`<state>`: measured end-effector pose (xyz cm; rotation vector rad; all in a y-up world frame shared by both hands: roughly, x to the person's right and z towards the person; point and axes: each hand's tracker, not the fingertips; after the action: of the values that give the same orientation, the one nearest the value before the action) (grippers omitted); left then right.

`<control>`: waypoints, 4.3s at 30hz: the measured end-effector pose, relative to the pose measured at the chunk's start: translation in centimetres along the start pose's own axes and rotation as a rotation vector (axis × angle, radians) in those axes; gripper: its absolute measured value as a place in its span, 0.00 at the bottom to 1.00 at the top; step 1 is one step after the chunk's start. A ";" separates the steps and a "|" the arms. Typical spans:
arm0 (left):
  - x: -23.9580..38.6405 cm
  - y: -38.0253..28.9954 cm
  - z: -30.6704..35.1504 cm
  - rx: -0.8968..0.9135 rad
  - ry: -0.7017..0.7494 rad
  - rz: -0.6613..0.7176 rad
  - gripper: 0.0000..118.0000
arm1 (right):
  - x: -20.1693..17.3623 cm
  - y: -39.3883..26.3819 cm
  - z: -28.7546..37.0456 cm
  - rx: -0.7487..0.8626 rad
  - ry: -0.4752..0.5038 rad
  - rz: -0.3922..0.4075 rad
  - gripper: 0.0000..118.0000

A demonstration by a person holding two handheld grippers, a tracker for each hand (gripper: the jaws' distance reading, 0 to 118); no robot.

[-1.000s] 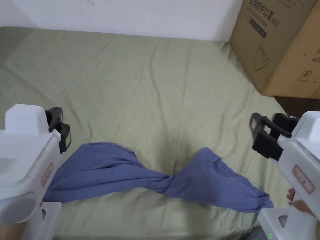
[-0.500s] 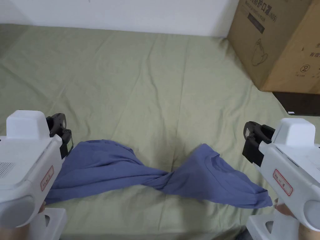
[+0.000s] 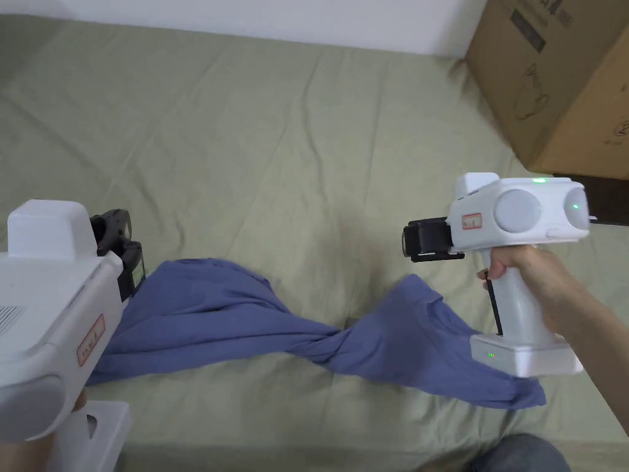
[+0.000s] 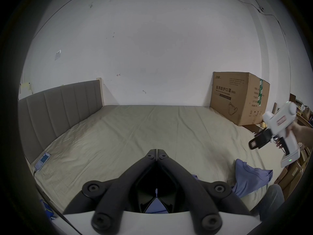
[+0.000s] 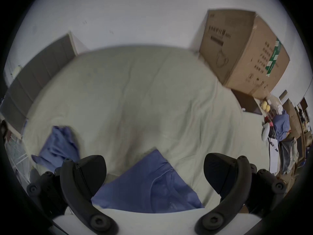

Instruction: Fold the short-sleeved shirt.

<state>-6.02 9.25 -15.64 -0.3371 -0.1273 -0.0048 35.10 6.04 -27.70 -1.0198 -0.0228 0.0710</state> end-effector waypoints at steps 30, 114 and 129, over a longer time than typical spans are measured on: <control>-2.6 -0.5 -0.8 -0.114 0.074 0.057 0.00 | 1.9 -1.6 3.4 0.142 0.124 -0.241 0.03; -16.1 28.9 -2.5 0.098 0.092 0.504 0.00 | 16.1 8.2 33.2 0.717 0.081 -0.557 0.03; -11.8 38.5 -17.8 0.054 0.239 0.290 0.00 | 15.3 25.1 25.7 0.674 -0.147 -0.511 0.03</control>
<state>-14.47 39.45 -46.49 -0.2960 0.1588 0.2438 47.81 42.02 -35.85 -0.3118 -0.3689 -0.2977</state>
